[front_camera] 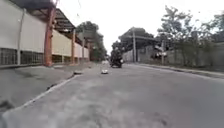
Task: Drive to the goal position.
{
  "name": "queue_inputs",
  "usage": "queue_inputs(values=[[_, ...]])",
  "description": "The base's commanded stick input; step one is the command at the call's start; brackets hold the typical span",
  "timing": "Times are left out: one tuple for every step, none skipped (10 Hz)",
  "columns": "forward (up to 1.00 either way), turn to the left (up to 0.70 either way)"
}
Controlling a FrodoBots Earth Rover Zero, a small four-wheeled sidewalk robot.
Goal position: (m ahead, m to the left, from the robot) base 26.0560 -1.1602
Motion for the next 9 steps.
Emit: queue_inputs(values=[[1.0, 0.0], [1.0, 0.03], [1.0, 0.24], [1.0, 0.2], [1.0, 0.03], [1.0, 0.0], [1.0, 0.0], [1.0, 0.0], [1.0, 0.0]])
